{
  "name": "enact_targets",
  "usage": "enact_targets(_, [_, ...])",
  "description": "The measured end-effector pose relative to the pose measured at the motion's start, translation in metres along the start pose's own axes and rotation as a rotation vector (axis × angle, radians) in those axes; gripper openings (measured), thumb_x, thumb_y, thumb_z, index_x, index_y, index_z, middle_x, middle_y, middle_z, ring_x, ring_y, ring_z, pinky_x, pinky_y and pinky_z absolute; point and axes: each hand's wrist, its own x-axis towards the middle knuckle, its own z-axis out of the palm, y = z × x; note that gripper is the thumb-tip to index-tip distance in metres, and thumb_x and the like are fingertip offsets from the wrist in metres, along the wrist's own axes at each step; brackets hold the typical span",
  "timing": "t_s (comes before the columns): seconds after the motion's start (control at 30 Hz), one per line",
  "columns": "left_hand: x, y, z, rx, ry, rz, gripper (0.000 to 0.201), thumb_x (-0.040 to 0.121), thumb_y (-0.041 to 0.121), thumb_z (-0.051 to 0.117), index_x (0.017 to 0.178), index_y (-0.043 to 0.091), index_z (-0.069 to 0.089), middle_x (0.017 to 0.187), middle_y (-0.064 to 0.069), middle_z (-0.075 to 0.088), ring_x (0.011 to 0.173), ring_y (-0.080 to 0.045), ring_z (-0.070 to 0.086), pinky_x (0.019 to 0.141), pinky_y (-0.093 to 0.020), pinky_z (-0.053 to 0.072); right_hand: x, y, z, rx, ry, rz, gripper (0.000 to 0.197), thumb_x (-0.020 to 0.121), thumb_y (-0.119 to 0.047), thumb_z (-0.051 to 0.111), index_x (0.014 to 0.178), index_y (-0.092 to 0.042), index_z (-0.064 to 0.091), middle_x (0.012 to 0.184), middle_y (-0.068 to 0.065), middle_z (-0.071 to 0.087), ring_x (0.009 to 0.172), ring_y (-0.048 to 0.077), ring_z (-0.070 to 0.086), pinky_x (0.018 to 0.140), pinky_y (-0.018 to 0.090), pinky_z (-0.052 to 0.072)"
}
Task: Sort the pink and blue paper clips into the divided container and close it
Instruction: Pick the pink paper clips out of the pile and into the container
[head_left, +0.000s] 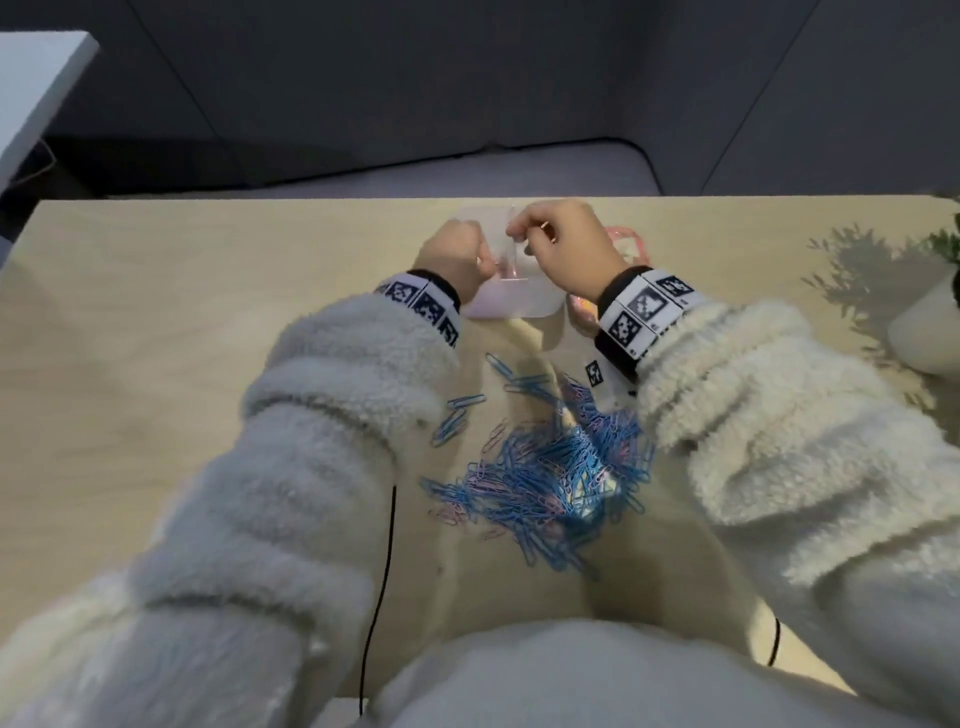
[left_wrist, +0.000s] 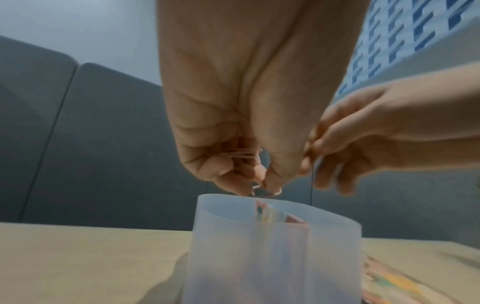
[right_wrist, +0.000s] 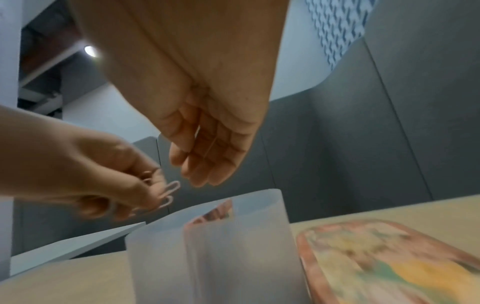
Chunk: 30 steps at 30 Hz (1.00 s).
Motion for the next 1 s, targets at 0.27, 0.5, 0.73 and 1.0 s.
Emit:
enact_targets(0.27, [0.034, 0.002, 0.017, 0.161, -0.036, -0.011, 0.029, 0.087, 0.005, 0.057, 0.116, 0.006, 0.056, 0.124, -0.016, 0.058, 0.115, -0.034, 0.054, 0.096, -0.038, 0.043, -0.085, 0.023, 0.027, -0.152, -0.326, 0.113, 0.021, 0.086, -0.002, 0.055, 0.099, -0.007, 0.07, 0.098, 0.008, 0.071, 0.083, 0.016, 0.061, 0.078, 0.022, 0.045])
enact_targets(0.5, [-0.018, -0.006, 0.02, 0.017, 0.141, 0.119, 0.021, 0.09, 0.007, 0.044, 0.094, 0.004, 0.064, 0.104, -0.016, 0.062, 0.098, -0.03, 0.056, 0.075, -0.024, 0.034, -0.114, 0.029, 0.052, -0.419, -0.582, 0.132, 0.015, 0.084, -0.012, 0.06, 0.098, -0.009, 0.066, 0.106, 0.011, 0.065, 0.097, 0.031, 0.061, 0.082, 0.035, 0.047])
enact_targets(0.73, [-0.11, -0.036, 0.073, 0.004, -0.219, 0.065, 0.017, 0.084, 0.022, 0.061, 0.098, 0.012, 0.062, 0.101, -0.006, 0.06, 0.084, -0.019, 0.055, 0.075, -0.03, 0.044, -0.13, 0.039, 0.058, -0.309, -0.56, 0.192, 0.009, 0.083, -0.006, 0.055, 0.085, -0.008, 0.063, 0.092, 0.005, 0.062, 0.092, 0.026, 0.06, 0.077, 0.034, 0.048])
enact_targets(1.0, [-0.132, -0.04, 0.094, 0.011, -0.229, 0.019, 0.01, 0.085, 0.017, 0.06, 0.088, 0.007, 0.061, 0.099, -0.011, 0.06, 0.092, -0.028, 0.057, 0.079, -0.036, 0.043, -0.141, 0.04, 0.046, 0.048, -0.352, 0.289, 0.015, 0.085, -0.001, 0.044, 0.084, -0.004, 0.058, 0.075, 0.0, 0.056, 0.065, 0.012, 0.05, 0.061, 0.024, 0.037])
